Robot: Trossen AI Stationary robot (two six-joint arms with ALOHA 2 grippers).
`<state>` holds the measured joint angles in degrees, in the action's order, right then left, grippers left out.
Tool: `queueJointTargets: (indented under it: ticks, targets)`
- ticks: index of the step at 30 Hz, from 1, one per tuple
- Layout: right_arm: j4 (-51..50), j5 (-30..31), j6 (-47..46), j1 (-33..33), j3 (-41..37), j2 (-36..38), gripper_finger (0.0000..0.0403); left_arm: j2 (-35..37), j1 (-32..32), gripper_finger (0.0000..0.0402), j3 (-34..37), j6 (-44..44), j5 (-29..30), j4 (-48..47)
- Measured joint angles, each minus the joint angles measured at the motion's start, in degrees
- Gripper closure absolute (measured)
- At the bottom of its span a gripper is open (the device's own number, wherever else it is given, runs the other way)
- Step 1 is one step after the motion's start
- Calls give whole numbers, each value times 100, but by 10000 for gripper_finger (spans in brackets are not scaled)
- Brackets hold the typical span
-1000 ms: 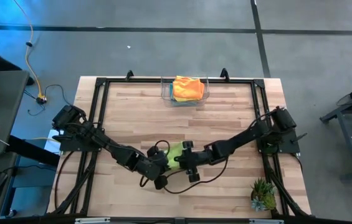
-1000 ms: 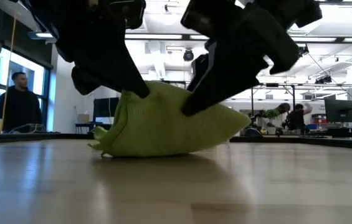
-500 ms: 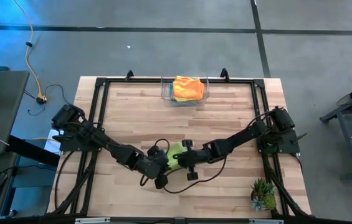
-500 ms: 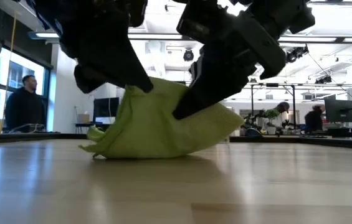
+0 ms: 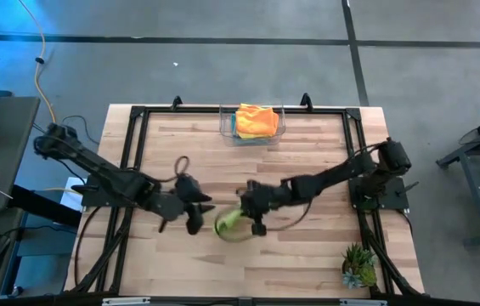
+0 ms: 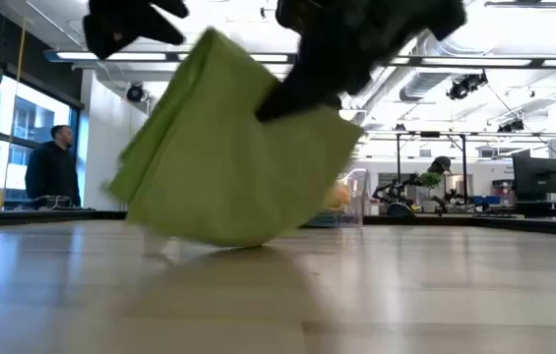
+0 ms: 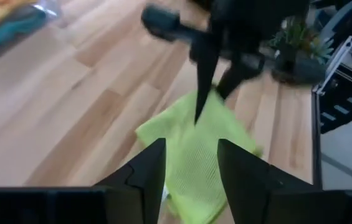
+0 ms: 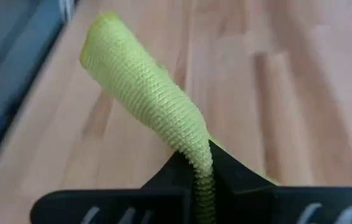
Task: Fold microfiber towels
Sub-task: Put the green towel into the transparent bin
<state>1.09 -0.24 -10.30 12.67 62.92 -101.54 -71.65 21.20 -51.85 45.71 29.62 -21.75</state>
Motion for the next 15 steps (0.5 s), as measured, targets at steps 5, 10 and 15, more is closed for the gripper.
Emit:
queueJointTargets:
  ticks: [5,10,15]
  targets:
    - [186,-200,-825,-699,5,393,402,1141,273,301,793,22,477,-12]
    - [-95,-154,-1539,-1375,621,479,402,2242,625,348,1427,-391,797,-38]
    - [-822,-196,-2048,-2194,1356,431,402,3076,696,385,1773,-390,1010,42]
